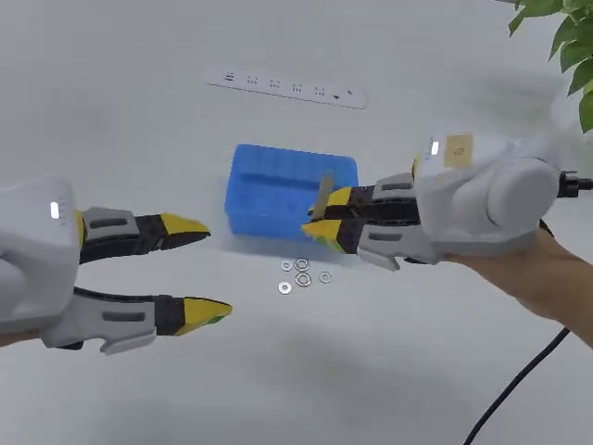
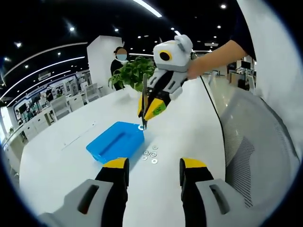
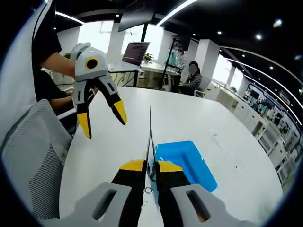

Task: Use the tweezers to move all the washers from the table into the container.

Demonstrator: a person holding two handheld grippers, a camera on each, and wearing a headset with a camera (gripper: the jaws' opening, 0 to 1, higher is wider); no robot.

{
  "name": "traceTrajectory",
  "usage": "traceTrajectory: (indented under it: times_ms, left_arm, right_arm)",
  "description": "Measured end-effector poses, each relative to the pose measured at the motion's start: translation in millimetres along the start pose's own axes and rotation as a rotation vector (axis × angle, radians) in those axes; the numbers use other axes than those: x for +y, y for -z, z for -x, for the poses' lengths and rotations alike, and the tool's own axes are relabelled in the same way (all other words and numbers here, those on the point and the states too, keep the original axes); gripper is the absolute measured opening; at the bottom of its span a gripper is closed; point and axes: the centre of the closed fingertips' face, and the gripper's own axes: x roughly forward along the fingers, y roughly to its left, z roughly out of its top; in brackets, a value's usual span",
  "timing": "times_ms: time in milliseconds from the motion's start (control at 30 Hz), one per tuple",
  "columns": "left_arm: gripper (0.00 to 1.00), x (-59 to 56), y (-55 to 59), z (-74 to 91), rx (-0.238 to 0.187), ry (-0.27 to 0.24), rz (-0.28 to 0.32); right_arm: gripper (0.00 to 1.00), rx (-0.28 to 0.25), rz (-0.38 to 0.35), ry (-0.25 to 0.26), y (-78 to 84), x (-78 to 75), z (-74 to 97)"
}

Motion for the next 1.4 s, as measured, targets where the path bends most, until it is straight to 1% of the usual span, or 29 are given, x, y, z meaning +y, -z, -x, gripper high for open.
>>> traceTrajectory:
  times_ms: [100, 167, 267, 367, 467, 533, 667, 700, 767, 833, 933, 1033, 1167, 1200, 1300, 1400]
  left_arm:
    - [0.47, 2.5, 3.5, 4.0, -0.007, -0.013, 0.018]
    - [0.48, 3.3, 7.4, 7.3, -0.004, -0.016, 0.028]
    - [0.5, 4.9, 11.1, 11.9, -0.005, -0.023, 0.033]
    - [0.5, 6.8, 15.6, 13.7, 0.001, -0.027, 0.034]
    - [0.5, 8.3, 17.8, 12.6, 0.001, -0.028, 0.035]
    - [0.5, 9.0, 18.8, 10.3, -0.001, -0.028, 0.041]
    - [0.49, 7.1, 22.1, 5.1, 0.008, -0.015, 0.049]
    - [0.49, 5.7, 22.1, 3.9, 0.005, -0.006, 0.067]
    - [0.47, 5.2, 23.3, 2.4, 0.007, -0.005, 0.067]
    - [0.47, 5.3, 25.7, 1.3, 0.014, -0.004, 0.071]
    - [0.48, 6.2, 28.5, 1.2, 0.019, -0.008, 0.086]
    - [0.5, 5.4, 30.9, 2.8, 0.026, -0.001, 0.097]
    - [0.5, 10.4, 33.3, 5.6, 0.037, -0.017, 0.102]
    - [0.5, 13.3, 32.4, 6.0, 0.032, -0.029, 0.107]
    - [0.49, 17.5, 29.2, 6.0, 0.02, -0.04, 0.136]
    - [0.44, 17.5, 26.9, 4.6, 0.017, -0.037, 0.143]
  right_arm:
    - [0.09, -0.01, 0.002, 0.012, -7.1, -12.2, -5.0]
    - [0.09, -0.017, 0.007, 0.017, -11.4, -18.4, -9.9]
    - [0.09, -0.024, 0.009, 0.017, -14.3, -28.0, -18.6]
    - [0.09, -0.02, 0.017, 0.019, -13.6, -39.1, -28.6]
    - [0.09, -0.018, 0.011, 0.019, -9.6, -51.2, -40.1]
    - [0.09, -0.016, 0.001, 0.016, -5.4, -56.7, -46.8]
    - [0.09, -0.01, -0.011, 0.01, 3.6, -63.1, -57.3]
    - [0.09, -0.008, -0.018, 0.009, 7.1, -65.3, -60.3]
    - [0.09, -0.015, -0.04, 0.014, 12.4, -70.3, -65.0]
    - [0.09, -0.016, -0.058, 0.015, 18.3, -74.8, -69.8]
    - [0.09, -0.018, -0.08, 0.007, 25.1, -77.0, -76.4]
    - [0.09, -0.018, -0.091, -0.007, 32.1, -76.7, -83.1]
    - [0.09, 0.001, -0.088, -0.024, 42.2, -73.2, -91.3]
    - [0.09, 0.001, -0.09, -0.029, 43.7, -72.4, -92.9]
    - [0.09, 0.0, -0.095, -0.033, 46.0, -72.3, -95.7]
    - [0.09, -0.001, -0.104, -0.035, 48.3, -72.2, -98.6]
